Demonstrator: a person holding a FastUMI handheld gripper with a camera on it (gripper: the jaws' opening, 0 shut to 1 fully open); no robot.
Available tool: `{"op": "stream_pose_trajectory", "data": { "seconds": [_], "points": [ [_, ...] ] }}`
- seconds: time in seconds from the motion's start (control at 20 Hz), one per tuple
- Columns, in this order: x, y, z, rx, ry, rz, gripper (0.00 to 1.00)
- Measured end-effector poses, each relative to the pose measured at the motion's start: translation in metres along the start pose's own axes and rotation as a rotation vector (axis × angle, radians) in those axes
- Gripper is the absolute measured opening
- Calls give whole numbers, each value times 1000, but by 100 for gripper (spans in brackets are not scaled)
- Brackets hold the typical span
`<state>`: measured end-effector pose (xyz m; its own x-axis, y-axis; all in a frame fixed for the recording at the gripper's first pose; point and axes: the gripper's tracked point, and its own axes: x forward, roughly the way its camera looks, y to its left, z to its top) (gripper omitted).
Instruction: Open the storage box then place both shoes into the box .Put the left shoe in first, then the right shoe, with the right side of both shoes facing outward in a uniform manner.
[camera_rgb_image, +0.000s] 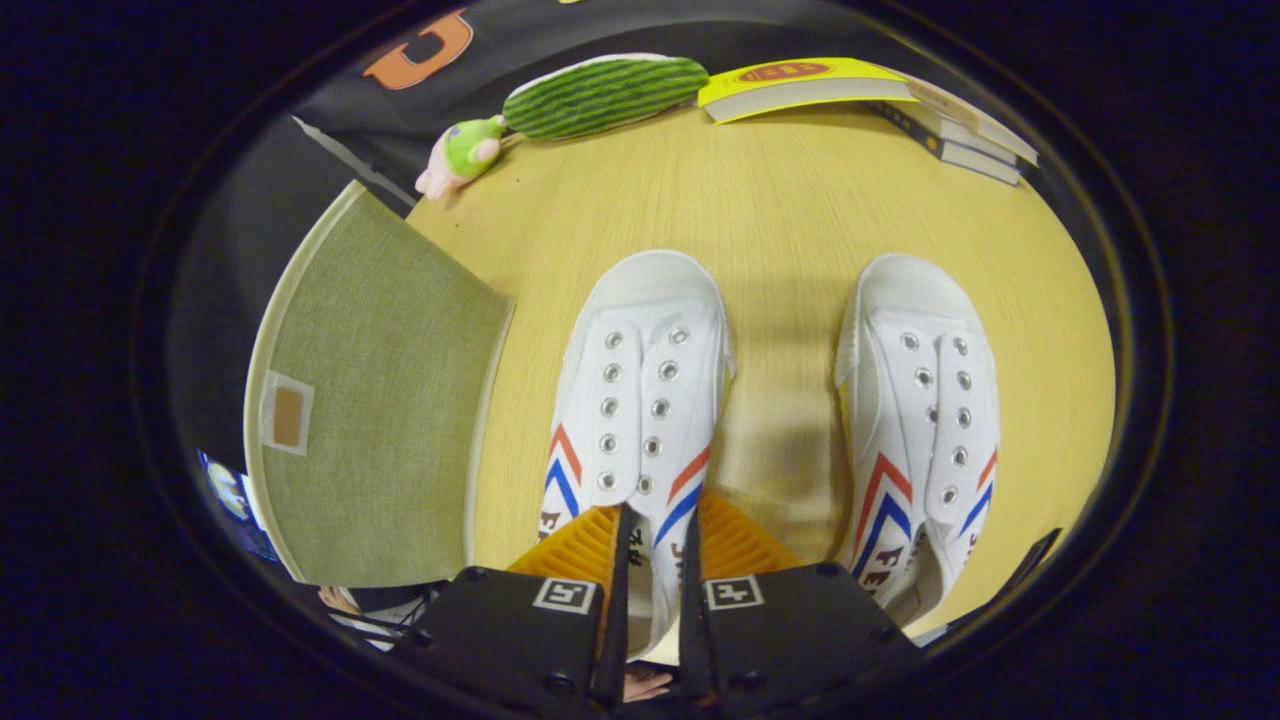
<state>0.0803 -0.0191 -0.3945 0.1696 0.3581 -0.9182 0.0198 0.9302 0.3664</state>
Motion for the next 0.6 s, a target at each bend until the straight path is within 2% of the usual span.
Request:
{"op": "stream_pose_trajectory", "data": {
  "seconds": [0.05, 0.1, 0.15, 0.35, 0.6],
  "points": [
    [-1, 0, 0, 38, -6, 15, 22],
    [-3, 2, -1, 66, -5, 35, 9],
    [-3, 4, -3, 101, -4, 63, 7],
    [-12, 16, -1, 210, -48, 135, 6],
    [-44, 36, 3, 275, -119, 220, 6]
  ]
}}
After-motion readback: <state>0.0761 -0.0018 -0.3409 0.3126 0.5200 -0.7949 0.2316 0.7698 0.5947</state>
